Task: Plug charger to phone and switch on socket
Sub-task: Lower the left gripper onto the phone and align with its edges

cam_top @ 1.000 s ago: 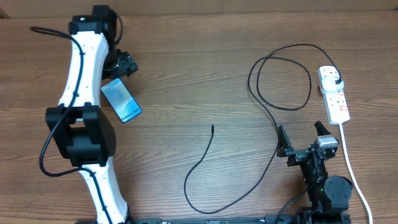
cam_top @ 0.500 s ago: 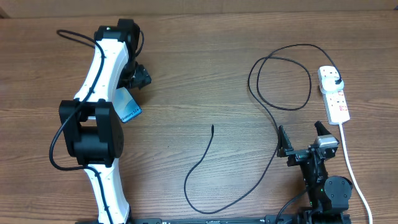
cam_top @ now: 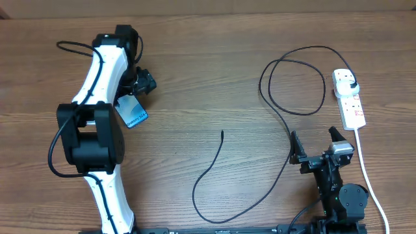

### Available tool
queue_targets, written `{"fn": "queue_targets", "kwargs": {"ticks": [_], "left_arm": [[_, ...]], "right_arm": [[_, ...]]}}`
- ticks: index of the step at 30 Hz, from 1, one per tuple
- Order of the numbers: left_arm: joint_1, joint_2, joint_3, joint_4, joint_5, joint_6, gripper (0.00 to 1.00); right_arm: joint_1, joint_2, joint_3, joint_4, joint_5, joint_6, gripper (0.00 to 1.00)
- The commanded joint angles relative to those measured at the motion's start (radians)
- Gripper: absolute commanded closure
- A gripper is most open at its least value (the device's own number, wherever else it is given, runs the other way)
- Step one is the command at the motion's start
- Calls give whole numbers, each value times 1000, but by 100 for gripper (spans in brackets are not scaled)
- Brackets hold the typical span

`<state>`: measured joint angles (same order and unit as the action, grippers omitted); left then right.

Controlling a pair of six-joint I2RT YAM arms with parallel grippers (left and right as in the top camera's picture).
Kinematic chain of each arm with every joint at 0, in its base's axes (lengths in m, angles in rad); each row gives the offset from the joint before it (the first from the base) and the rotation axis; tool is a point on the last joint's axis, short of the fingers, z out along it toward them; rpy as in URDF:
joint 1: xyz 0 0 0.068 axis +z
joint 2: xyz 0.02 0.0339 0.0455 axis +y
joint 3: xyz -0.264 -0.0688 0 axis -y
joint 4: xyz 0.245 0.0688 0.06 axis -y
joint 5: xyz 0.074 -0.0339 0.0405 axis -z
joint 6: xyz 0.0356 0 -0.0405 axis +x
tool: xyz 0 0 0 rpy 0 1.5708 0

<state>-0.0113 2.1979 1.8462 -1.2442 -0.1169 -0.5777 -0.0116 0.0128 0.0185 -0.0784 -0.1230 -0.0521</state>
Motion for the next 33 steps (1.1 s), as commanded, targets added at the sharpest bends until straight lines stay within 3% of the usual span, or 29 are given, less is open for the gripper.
{"fn": "queue_targets", "kwargs": {"ticks": [1, 12, 21, 33], "left_arm": [[40, 3, -10, -7, 34, 31, 0], [47, -40, -28, 7, 87, 123, 0], [69, -183, -202, 127, 141, 164, 1], [105, -235, -373, 259, 183, 59, 1]], "right_arm": [[6, -11, -11, 5, 3, -2, 0], [6, -11, -11, 5, 3, -2, 0], [6, -11, -11, 5, 3, -2, 0], [6, -11, -11, 5, 3, -2, 0]]}}
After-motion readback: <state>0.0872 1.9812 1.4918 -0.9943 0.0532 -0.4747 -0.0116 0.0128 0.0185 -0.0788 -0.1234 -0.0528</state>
